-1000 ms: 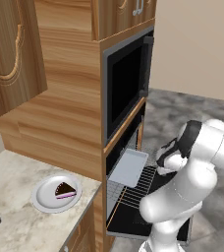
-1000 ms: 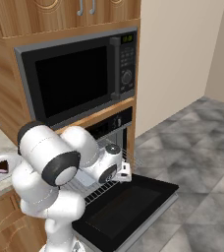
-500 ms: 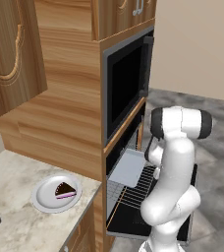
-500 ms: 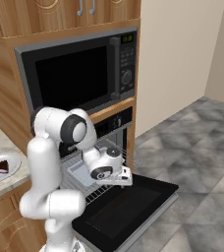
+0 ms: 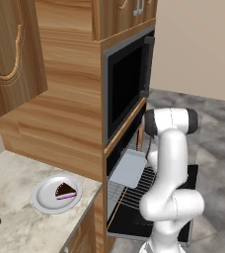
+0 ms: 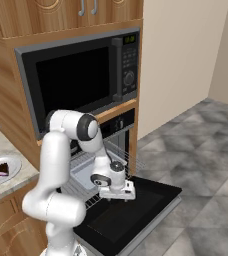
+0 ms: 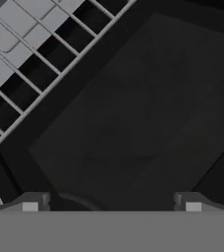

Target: Take the baked cake out of the oven and place it on the plate for cooling. Then close the oven door.

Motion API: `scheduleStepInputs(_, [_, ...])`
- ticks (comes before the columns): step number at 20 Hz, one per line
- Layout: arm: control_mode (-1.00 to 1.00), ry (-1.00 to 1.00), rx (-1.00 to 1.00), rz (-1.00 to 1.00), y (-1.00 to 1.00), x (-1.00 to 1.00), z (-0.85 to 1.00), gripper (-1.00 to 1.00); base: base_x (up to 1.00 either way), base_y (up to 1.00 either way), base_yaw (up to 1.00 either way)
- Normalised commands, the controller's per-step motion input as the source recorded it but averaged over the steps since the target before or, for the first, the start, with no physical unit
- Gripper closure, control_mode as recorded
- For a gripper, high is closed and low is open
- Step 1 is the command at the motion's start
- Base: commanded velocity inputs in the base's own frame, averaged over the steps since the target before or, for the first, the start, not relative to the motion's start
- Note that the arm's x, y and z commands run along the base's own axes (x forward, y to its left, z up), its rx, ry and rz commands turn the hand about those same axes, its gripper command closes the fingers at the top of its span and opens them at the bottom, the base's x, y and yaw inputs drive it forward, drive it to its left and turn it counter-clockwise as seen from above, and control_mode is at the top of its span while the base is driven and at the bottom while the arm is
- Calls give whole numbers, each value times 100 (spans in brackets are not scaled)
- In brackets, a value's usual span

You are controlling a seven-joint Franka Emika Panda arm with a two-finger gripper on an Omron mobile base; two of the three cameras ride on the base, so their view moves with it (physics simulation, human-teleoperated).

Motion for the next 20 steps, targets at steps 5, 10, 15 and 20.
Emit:
scheduleStepInputs(5, [-100, 0, 1, 0, 6, 0, -17, -100, 0, 0, 0])
scheduleStepInputs(10, [-100, 0, 0, 0, 11, 0, -6, -100, 0, 0, 0])
scheduleStepInputs(15, [-100, 0, 1, 0, 4, 2, -5, -100, 0, 0, 0])
scheduleStepInputs(20, [-100, 0, 4, 0, 0, 11, -2, -100, 0, 0, 0])
